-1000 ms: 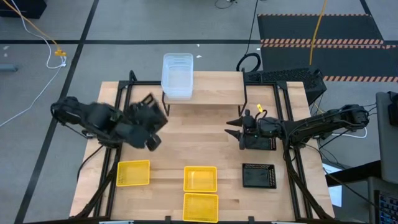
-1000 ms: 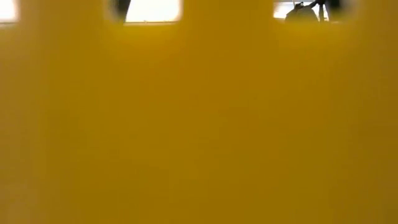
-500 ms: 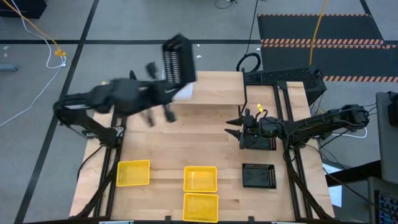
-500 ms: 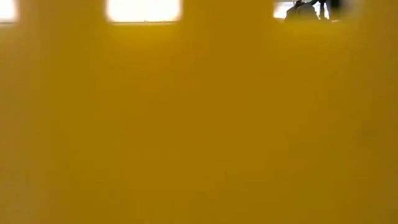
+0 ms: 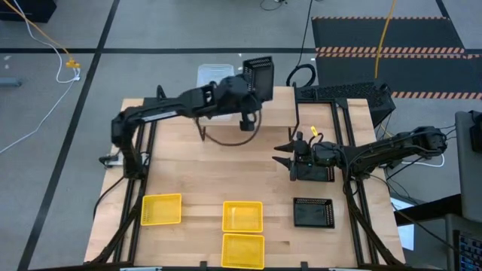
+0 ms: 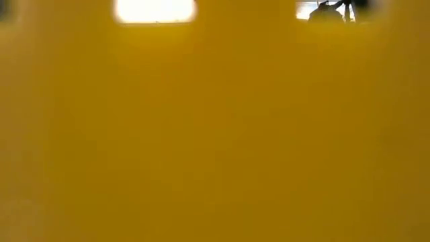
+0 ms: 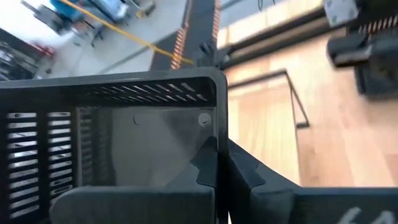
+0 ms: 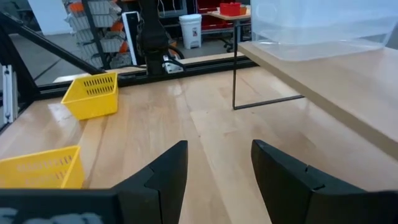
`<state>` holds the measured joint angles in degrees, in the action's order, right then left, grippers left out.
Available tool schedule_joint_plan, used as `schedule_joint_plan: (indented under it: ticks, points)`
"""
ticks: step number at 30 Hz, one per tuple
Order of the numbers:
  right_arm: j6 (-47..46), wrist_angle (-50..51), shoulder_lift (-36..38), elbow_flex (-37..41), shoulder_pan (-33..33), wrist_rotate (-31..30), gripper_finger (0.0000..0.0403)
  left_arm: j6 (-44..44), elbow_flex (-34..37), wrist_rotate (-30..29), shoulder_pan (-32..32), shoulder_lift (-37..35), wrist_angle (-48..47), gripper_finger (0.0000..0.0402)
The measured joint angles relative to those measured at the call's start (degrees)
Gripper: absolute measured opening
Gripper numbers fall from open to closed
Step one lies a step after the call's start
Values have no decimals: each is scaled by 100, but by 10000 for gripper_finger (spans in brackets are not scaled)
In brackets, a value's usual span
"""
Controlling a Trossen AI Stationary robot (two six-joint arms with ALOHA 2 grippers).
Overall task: Stack baskets on shelf by color
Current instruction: Put the left black bin on the shelf
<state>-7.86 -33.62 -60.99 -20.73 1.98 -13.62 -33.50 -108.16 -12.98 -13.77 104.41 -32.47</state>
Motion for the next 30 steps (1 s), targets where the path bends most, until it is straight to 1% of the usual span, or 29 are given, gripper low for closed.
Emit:
schedule_joint_plan:
  ticks: [6,10,12,16,21,25,30]
  points:
    - [24,36,0,0,-24,-3,171,154,-2,83,-185,599,-43,9]
    - [22,84,0,0,-24,-5,171,973,-2,64,-247,787,-46,9]
    - [31,89,0,0,-29,-5,171,1205,-2,56,-281,801,-154,9]
    - [64,92,0,0,-60,-5,171,1312,-2,74,-288,748,-359,10]
    - [63,123,0,0,-76,-5,171,1452,-4,538,-325,742,-795,10]
    - [62,122,0,0,-76,-5,171,1478,-4,548,-322,786,-1133,10]
    - [63,130,0,0,-76,-13,171,1664,-4,548,-320,786,-1160,10]
